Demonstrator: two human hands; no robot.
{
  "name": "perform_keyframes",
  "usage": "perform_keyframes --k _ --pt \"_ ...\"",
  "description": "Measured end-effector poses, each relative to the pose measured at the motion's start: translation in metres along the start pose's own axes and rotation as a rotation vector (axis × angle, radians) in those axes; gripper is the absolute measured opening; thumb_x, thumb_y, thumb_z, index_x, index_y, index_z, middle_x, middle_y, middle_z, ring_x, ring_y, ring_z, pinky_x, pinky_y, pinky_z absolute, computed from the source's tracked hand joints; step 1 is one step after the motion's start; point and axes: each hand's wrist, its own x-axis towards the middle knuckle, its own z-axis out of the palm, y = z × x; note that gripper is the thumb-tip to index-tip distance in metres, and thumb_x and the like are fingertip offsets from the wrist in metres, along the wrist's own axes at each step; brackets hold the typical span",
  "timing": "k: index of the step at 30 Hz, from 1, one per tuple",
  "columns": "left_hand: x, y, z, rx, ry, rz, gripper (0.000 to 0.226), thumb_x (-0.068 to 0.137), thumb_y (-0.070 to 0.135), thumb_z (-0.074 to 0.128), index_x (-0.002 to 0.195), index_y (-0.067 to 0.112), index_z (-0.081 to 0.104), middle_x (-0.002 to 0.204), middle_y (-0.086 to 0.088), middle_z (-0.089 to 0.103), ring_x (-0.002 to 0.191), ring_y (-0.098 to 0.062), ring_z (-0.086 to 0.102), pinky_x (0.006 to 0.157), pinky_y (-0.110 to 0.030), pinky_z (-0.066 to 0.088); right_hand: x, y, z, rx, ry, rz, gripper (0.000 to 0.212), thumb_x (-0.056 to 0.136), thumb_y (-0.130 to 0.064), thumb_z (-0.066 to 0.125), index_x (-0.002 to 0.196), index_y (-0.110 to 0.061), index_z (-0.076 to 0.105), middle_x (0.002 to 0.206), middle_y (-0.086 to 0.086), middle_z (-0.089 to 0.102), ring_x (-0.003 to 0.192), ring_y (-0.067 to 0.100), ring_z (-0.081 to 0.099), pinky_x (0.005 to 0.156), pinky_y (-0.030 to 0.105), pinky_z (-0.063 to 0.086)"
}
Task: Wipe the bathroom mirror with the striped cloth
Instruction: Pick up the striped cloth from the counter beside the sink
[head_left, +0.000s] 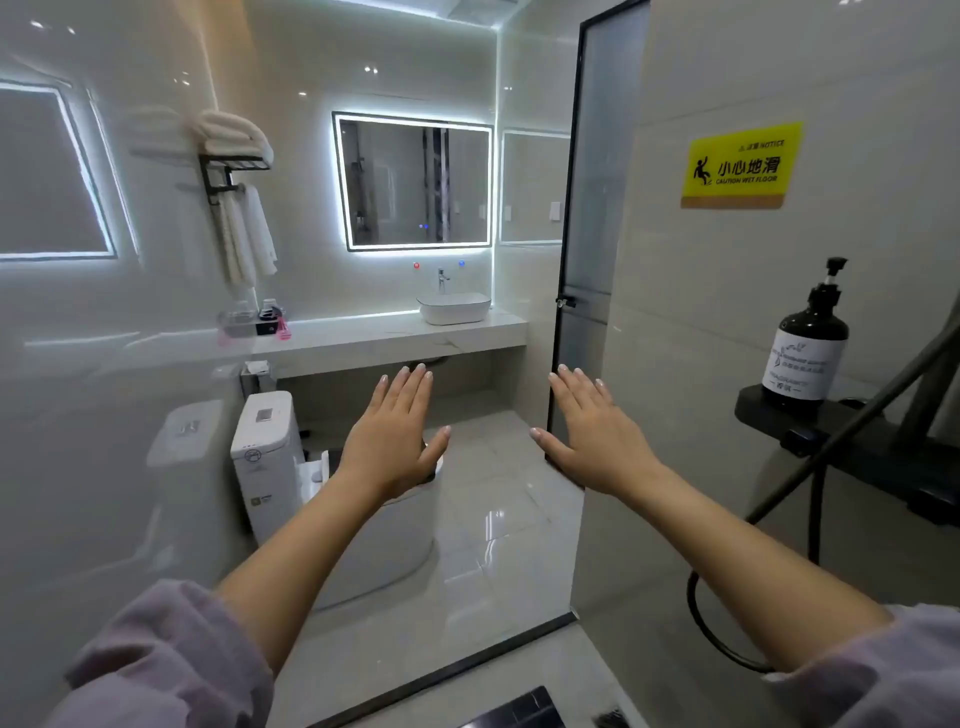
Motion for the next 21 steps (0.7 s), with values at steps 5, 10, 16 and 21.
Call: perform_keyframes --k 5,10,16,21 --pt "0.018 -0.001 0.022 0.031 0.001 0.023 0.071 0.093 0.055 0.019 0.150 0.015 0.004 0.159 -0.004 0.002 0.146 -0.017 -0.004 0.115 -0.031 -0.011 0.020 0.015 0.017 0.017 -0.041 0.008 0.076 0.096 -0.055 0.033 0.152 -0.014 0.001 0.161 0.004 -0.002 0.147 0.016 -0.006 0.120 0.032 -0.005" --pt "0.055 -0.019 0.054 0.047 0.010 0.000 0.070 0.095 0.053 0.025 0.150 0.014 0.004 0.159 -0.004 0.002 0.146 -0.018 -0.004 0.116 -0.031 -0.010 0.059 0.032 0.048 0.020 -0.037 -0.001 0.076 0.096 -0.057 0.032 0.152 -0.015 0.001 0.161 0.003 -0.002 0.147 0.016 -0.006 0.118 0.031 -0.007" --pt "0.134 -0.059 0.103 0.037 0.006 0.041 0.070 0.094 0.055 0.018 0.150 0.014 0.004 0.159 -0.004 0.003 0.146 -0.018 -0.002 0.118 -0.032 -0.006 0.140 0.052 0.095 0.022 -0.025 -0.009 0.078 0.096 -0.056 0.033 0.152 -0.013 0.002 0.161 0.004 -0.001 0.147 0.016 -0.005 0.119 0.031 -0.004" --pt "0.226 -0.108 0.146 0.039 0.022 0.060 0.070 0.096 0.052 0.022 0.149 0.012 0.002 0.159 -0.007 0.002 0.146 -0.020 -0.001 0.115 -0.029 -0.006 0.241 0.069 0.136 0.022 0.000 -0.003 0.077 0.096 -0.055 0.033 0.152 -0.012 0.002 0.161 0.005 -0.001 0.147 0.017 -0.004 0.117 0.029 -0.005"
